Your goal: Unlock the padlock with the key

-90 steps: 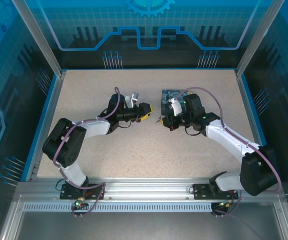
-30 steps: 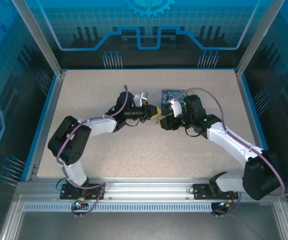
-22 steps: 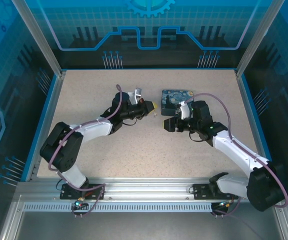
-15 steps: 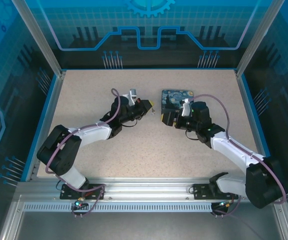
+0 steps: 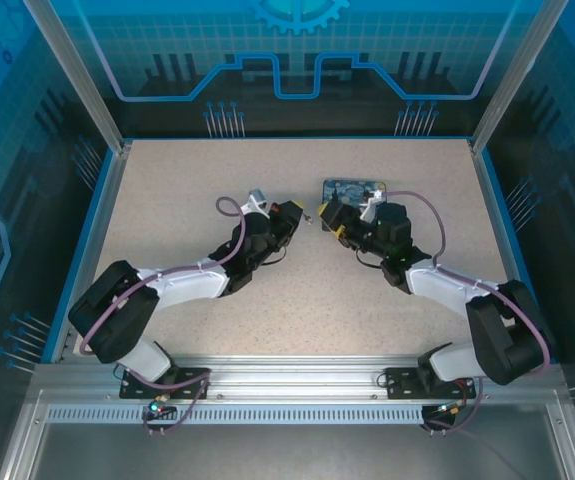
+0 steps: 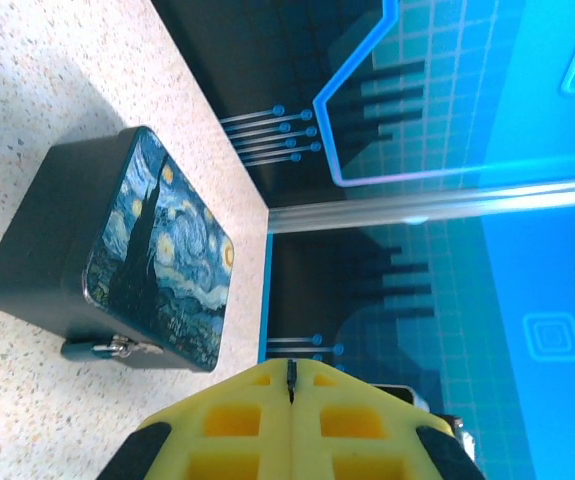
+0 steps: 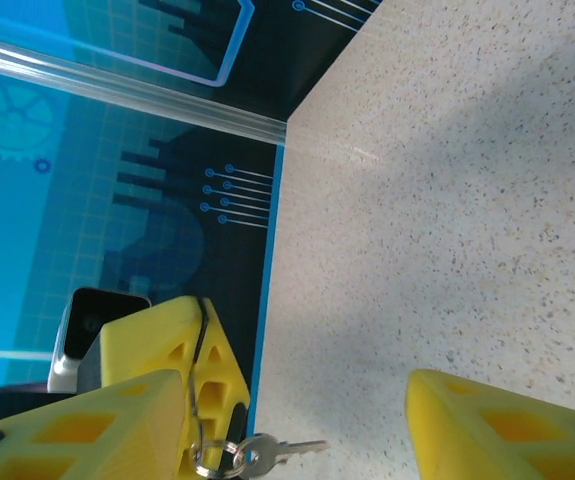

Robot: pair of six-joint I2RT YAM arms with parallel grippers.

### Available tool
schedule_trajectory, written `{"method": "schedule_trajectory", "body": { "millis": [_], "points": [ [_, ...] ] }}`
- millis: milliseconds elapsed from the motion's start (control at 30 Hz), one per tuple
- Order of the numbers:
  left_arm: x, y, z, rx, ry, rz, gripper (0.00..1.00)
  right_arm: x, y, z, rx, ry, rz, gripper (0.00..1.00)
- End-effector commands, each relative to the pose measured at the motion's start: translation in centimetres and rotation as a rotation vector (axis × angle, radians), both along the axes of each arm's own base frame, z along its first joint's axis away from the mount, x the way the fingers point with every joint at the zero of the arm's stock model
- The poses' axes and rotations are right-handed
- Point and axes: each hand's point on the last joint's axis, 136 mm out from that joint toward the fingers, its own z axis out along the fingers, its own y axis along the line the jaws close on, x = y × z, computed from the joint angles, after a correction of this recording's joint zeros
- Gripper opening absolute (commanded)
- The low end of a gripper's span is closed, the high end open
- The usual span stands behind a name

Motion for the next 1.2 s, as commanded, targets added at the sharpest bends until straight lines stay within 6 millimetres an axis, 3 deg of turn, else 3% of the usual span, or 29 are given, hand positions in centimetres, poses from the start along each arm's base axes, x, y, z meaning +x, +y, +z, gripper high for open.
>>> {"method": "schedule_trajectory", "body": {
  "millis": [0,800,1167],
  "points": [
    [0.4,1.4,1.4,-0.086,-0.031,0.115,0.00,0.6,0.9,1.9,0.090,-0.040,-0.019,0.58],
    [0.7,1.3,0.4,-0.095,0.011,0.156,0.00,0.1,4.3,4.1,0.127,-0.114,0.097,0.47],
    [0.6,1.5,0.3,-0.090,0.014,0.167,0.00,-0.2,5.4,3.5,0.123,-0.105,0.131,0.38]
  ]
}}
